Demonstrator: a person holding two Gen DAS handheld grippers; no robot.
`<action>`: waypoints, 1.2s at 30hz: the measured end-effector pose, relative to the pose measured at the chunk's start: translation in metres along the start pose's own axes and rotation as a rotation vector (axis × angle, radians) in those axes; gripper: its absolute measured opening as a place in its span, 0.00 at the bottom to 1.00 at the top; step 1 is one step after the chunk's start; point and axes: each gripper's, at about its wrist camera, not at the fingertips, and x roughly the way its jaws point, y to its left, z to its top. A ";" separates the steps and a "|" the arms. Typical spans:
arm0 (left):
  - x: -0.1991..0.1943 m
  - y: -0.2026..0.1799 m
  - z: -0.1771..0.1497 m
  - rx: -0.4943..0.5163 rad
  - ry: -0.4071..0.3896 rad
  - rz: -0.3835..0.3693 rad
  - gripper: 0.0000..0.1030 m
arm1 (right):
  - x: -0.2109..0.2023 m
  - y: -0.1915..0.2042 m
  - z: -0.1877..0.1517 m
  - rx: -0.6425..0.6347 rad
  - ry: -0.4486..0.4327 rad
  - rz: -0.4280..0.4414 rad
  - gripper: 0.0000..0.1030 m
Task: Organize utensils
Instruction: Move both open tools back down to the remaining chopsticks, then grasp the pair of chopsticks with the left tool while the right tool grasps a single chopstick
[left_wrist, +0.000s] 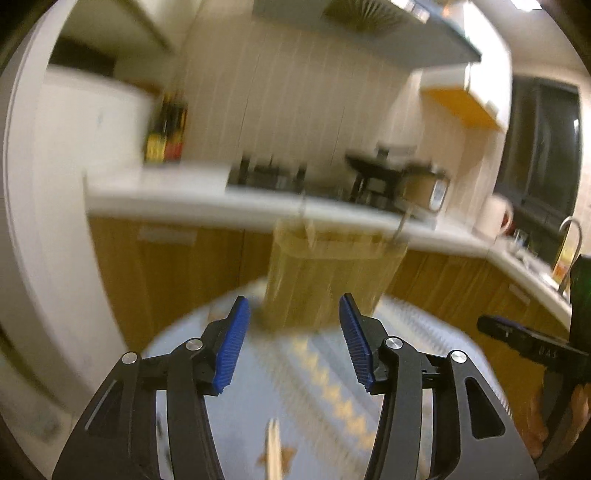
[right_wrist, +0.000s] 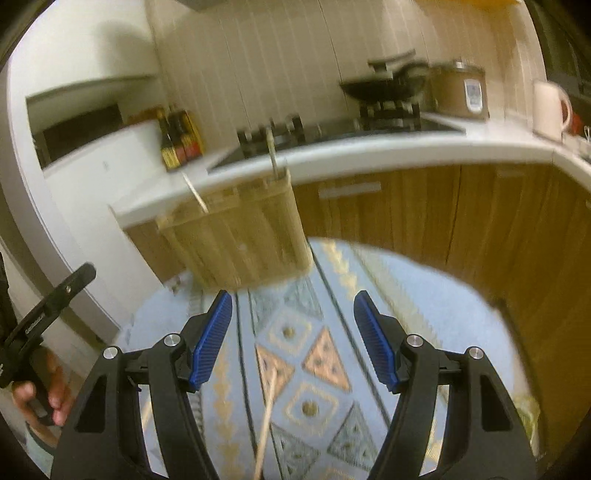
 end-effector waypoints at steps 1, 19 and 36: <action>0.005 0.006 -0.009 -0.004 0.048 0.002 0.47 | 0.009 -0.001 -0.011 0.004 0.028 -0.002 0.63; 0.043 0.027 -0.098 -0.029 0.481 0.020 0.42 | 0.060 0.017 -0.073 0.020 0.307 -0.009 0.69; 0.045 0.005 -0.102 0.107 0.581 0.071 0.42 | 0.068 0.032 -0.080 -0.036 0.465 -0.087 0.47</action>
